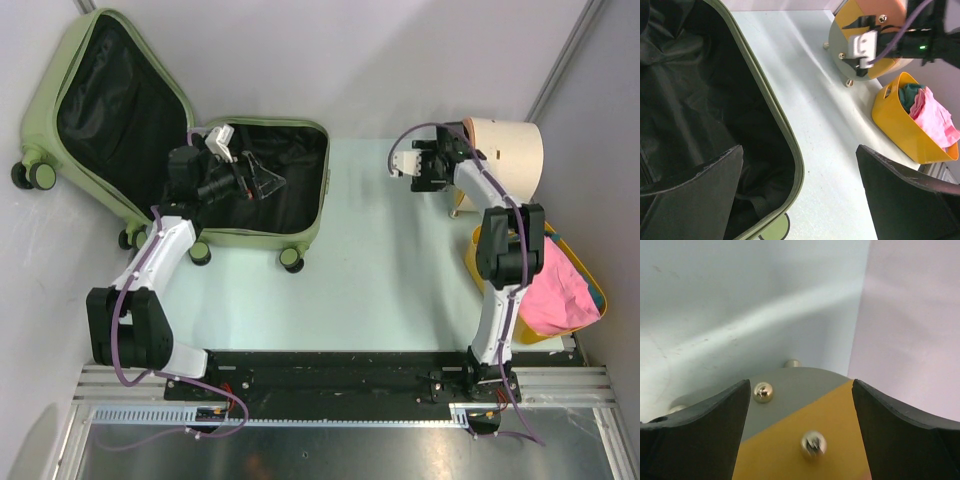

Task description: Open, take out, and arrange the luggage

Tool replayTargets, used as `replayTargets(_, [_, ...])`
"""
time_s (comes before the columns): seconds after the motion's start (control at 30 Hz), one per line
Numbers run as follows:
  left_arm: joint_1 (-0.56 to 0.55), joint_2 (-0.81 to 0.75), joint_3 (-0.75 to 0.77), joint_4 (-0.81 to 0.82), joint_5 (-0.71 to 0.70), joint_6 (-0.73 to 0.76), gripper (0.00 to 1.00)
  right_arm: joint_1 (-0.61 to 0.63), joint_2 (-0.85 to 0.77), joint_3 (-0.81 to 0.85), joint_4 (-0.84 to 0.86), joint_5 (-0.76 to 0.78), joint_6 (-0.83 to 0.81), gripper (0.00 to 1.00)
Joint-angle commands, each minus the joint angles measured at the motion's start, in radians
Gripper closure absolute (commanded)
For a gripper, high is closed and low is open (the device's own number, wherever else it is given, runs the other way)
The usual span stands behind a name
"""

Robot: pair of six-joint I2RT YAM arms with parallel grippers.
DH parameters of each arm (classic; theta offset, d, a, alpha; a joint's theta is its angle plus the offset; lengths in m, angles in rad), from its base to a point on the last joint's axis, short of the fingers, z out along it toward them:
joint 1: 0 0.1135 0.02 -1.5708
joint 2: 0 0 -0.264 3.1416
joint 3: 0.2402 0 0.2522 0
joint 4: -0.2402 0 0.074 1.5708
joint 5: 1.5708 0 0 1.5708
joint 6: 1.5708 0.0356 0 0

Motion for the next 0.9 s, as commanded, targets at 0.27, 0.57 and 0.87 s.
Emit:
replayTargets(0.27, [-0.004, -0.134, -0.031, 0.02, 0.019, 0.052, 0.0, 0.108, -0.595, -0.13, -0.5, -0.063, 0.71, 0.18])
replayTargets(0.57, [-0.007, -0.165, -0.076, 0.038, 0.04, 0.028, 0.0, -0.031, -0.854, -0.431, -0.714, 0.033, 0.873, 0.21])
replayTargets(0.87, [-0.005, -0.209, -0.095, 0.041, 0.028, 0.02, 0.0, -0.087, -0.69, -0.497, -0.542, 0.075, 1.0, 0.27])
